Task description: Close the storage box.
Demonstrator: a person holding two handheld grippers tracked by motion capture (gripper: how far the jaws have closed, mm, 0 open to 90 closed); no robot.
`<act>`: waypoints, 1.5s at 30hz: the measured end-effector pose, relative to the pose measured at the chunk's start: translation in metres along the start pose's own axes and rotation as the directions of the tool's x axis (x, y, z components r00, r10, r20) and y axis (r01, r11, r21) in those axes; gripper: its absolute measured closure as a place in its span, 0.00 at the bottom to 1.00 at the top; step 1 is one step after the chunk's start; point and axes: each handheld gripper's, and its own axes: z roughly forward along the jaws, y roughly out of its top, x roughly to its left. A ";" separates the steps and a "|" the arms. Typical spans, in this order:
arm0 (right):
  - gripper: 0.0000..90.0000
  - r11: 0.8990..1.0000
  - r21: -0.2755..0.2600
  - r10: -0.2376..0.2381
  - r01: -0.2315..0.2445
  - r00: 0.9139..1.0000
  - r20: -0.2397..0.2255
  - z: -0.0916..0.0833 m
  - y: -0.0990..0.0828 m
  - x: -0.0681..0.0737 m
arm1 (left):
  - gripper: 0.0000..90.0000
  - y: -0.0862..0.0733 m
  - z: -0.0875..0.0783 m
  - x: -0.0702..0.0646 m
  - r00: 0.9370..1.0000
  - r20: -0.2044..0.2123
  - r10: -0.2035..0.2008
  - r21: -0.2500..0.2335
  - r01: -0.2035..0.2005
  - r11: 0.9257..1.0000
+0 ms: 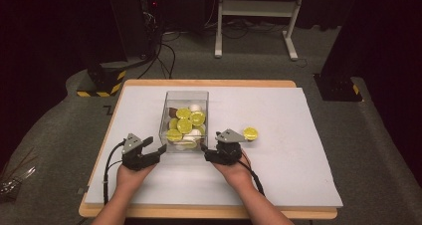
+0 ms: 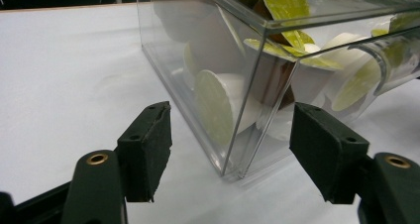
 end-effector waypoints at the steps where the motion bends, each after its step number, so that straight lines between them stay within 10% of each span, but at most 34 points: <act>1: 0.30 1.000 0.000 0.003 -0.003 1.000 0.001 0.001 0.000 -0.001 | 0.37 -0.001 0.002 0.000 1.000 0.000 -0.015 -0.010 0.015 1.000; 45: 0.36 1.000 0.008 0.019 -0.020 0.999 0.048 0.028 0.011 -0.004 | 0.39 0.001 0.031 -0.005 0.994 -0.106 -0.017 -0.028 0.015 1.000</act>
